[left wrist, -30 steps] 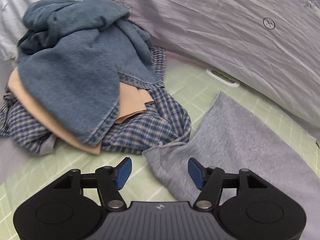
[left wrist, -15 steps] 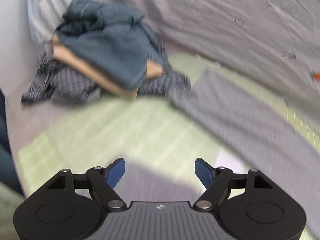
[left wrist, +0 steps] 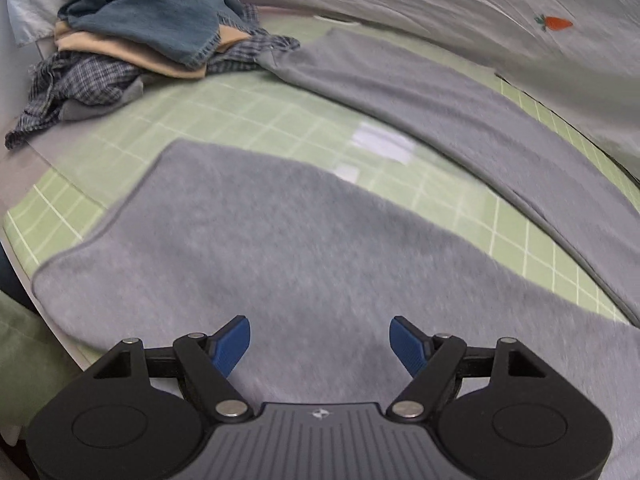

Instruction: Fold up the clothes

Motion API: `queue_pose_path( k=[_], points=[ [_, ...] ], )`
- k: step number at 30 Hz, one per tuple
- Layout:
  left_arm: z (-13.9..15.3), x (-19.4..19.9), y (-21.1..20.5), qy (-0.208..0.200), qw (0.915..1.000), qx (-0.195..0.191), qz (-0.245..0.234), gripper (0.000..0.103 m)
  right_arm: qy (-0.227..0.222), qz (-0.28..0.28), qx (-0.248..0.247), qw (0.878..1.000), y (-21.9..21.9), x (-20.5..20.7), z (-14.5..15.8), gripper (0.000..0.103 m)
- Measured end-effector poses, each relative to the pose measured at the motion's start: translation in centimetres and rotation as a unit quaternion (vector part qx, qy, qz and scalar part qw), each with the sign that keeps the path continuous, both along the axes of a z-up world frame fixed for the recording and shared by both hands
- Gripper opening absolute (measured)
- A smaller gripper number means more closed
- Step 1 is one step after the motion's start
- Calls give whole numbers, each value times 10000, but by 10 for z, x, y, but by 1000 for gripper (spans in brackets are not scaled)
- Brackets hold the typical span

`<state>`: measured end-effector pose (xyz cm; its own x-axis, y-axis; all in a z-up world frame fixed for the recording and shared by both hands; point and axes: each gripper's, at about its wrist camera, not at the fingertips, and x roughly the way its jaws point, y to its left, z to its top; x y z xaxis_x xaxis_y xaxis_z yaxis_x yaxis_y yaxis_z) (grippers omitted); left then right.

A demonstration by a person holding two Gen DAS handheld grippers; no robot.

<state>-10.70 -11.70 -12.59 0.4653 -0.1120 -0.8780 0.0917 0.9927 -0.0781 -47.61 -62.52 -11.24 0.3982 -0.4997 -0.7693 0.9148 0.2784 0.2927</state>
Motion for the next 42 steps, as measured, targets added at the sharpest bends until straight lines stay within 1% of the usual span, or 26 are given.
queue_pose_path(
  k=[3,5,6,8,10,12,14,16,17,18,19,21,23,26,28,30,31,33,34,35,36,37,39,42],
  points=[
    [-4,-7,-2,89,9999,-82,28,78,-387,-469,288,9977,-8,-31,-6,103],
    [-5,-9,0,111,9999,-114,63,78,-577,-647,492,9950,-11,-45,-13,103],
    [-5,-9,1,100,9998,-113,86,78,-586,-650,528,9948,-10,-47,-15,103],
    [-1,-9,6,51,9998,-108,135,78,-511,-623,535,9953,-10,-46,-19,103],
    [3,-6,13,-9,9998,-95,188,78,-352,-566,484,9966,-10,-40,-21,99],
    [7,2,22,-84,9996,-44,256,78,-192,-517,408,9976,-15,-32,-21,87],
    [11,11,32,-167,9993,8,330,78,-124,-516,320,9981,-23,-27,-19,83],
    [15,22,42,-279,9987,65,428,78,-8,-590,274,9979,-31,-24,-18,66],
    [17,29,48,-341,9982,98,474,78,73,-660,271,9974,-36,-24,-18,39],
    [19,35,53,-401,9978,133,520,78,154,-730,267,9969,-41,-23,-18,17],
    [21,43,58,-453,9972,169,564,78,234,-800,263,9962,-46,-23,-18,12],
    [22,60,70,-533,9963,236,628,78,391,-935,257,9945,-56,-22,-18,10],
    [20,80,82,-564,9962,247,612,78,409,-935,280,9944,-56,-20,-18,8],
    [11,108,94,-486,9971,238,532,78,809,-676,157,9943,-48,-8,-20,6],
    [4,128,99,-342,9985,90,413,78,1023,-637,180,9926,-44,-1,-24,6],
    [-2,139,102,-158,9994,-101,277,77,1066,-740,239,9913,-40,2,-26,6],
    [-4,142,101,-87,9997,-155,181,74,1066,-804,258,9907,-39,3,-26,6],
    [-8,144,96,-13,9999,-119,-57,51,1088,-911,252,9896,-37,5,-26,6],
    [-9,143,94,-41,9999,-74,-114,27,1094,-961,230,9891,-35,7,-26,6],
    [-8,143,93,-111,9998,-69,-128,6,1101,-1011,209,9886,-34,8,-25,6],
    [-6,142,93,-181,9997,-64,-142,2,1092,-1042,207,9883,-32,9,-25,6],
    [-3,141,94,-294,9995,-114,-99,1,1084,-1073,205,9881,-31,10,-25,6],
    [13,143,101,-626,9976,-291,78,1,1107,-1107,202,9875,-29,11,-26,6],
    [41,151,110,-1134,9920,-501,224,1,1149,-1122,186,9868,-29,14,-25,6]
  ],
)
